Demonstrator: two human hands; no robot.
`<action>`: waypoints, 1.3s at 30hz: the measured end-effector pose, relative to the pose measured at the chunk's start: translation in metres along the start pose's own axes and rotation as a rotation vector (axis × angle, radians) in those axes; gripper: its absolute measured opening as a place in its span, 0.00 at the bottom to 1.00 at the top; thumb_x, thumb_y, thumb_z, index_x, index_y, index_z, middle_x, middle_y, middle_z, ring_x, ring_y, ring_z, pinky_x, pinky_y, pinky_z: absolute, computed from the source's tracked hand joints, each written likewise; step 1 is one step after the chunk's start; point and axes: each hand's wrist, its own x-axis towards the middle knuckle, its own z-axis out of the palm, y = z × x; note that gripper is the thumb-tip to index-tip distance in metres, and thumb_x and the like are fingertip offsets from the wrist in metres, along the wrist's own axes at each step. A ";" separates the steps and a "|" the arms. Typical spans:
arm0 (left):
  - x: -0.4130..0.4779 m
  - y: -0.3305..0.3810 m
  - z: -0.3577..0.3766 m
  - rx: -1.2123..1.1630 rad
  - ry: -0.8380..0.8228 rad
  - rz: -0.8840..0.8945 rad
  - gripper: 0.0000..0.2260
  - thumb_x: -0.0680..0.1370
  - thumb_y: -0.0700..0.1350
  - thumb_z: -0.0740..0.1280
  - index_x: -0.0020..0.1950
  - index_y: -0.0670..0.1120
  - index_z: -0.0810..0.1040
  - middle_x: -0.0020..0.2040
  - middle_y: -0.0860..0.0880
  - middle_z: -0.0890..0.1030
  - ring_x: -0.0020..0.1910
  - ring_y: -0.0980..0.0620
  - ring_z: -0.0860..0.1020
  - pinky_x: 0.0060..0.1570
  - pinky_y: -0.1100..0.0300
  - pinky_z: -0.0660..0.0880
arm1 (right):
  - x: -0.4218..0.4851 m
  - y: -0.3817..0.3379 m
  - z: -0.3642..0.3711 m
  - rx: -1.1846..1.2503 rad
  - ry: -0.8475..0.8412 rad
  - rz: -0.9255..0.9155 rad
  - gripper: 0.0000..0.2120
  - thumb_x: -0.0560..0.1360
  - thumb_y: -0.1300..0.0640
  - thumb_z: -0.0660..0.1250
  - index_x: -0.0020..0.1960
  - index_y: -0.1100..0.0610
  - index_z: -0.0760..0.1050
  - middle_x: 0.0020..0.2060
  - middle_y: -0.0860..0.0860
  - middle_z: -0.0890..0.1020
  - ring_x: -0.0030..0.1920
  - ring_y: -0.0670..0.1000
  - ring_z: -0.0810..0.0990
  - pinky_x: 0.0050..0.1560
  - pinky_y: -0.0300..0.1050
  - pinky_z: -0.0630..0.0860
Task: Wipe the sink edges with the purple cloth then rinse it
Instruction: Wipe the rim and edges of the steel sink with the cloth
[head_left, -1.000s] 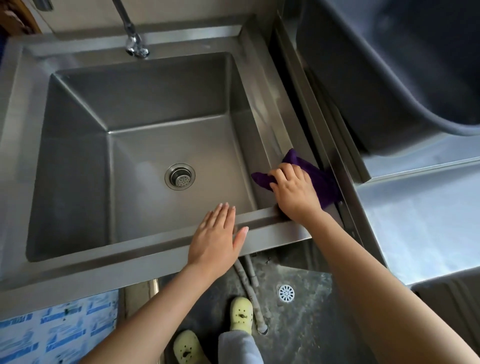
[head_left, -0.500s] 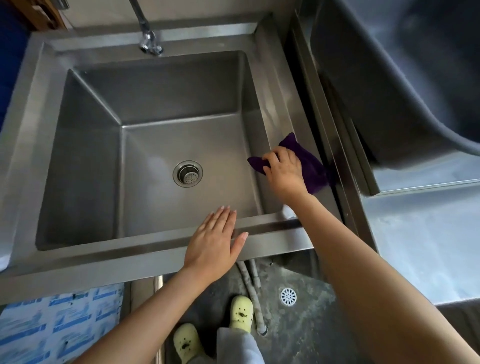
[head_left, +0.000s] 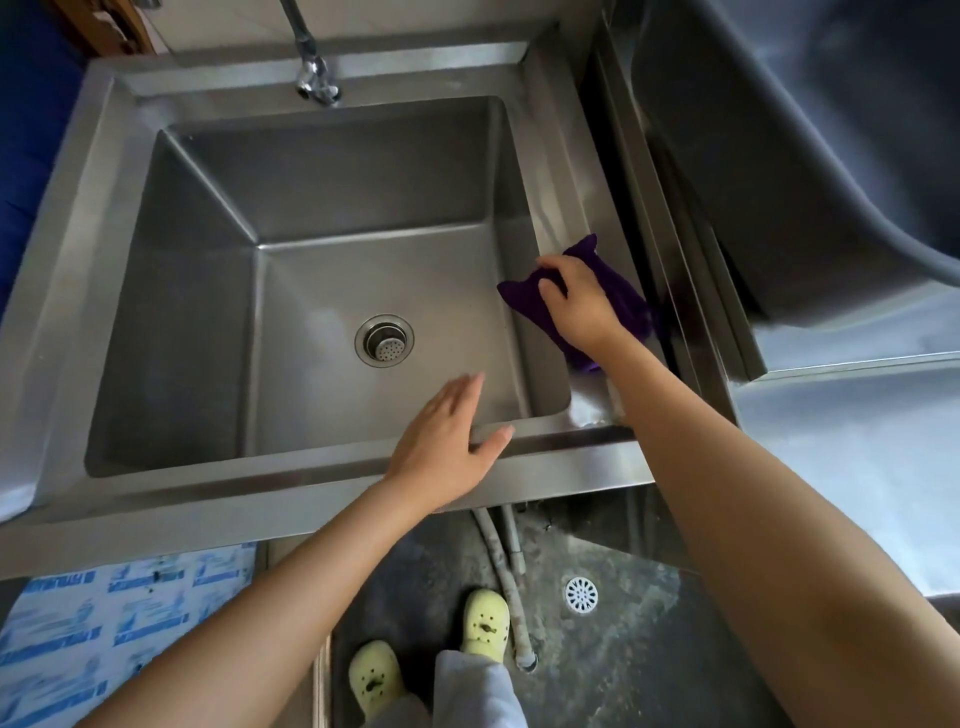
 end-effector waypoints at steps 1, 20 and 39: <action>0.012 0.008 -0.005 -0.042 0.034 -0.005 0.31 0.80 0.59 0.53 0.77 0.51 0.44 0.79 0.49 0.47 0.77 0.52 0.46 0.73 0.57 0.48 | -0.004 -0.003 -0.006 0.120 0.005 0.028 0.17 0.79 0.59 0.56 0.68 0.58 0.67 0.66 0.55 0.72 0.67 0.53 0.68 0.64 0.39 0.62; 0.178 0.064 -0.009 0.113 0.146 0.213 0.24 0.82 0.52 0.50 0.77 0.48 0.50 0.79 0.49 0.45 0.77 0.50 0.41 0.73 0.55 0.39 | -0.033 0.039 -0.013 -0.523 0.170 0.042 0.26 0.80 0.59 0.52 0.75 0.63 0.48 0.76 0.59 0.51 0.77 0.54 0.48 0.73 0.42 0.39; 0.325 0.034 -0.092 0.267 0.103 0.225 0.25 0.82 0.53 0.49 0.77 0.46 0.48 0.79 0.46 0.45 0.77 0.46 0.42 0.76 0.50 0.46 | 0.085 0.024 -0.012 -0.672 0.150 0.050 0.30 0.81 0.49 0.50 0.76 0.61 0.41 0.77 0.58 0.45 0.77 0.54 0.42 0.74 0.46 0.39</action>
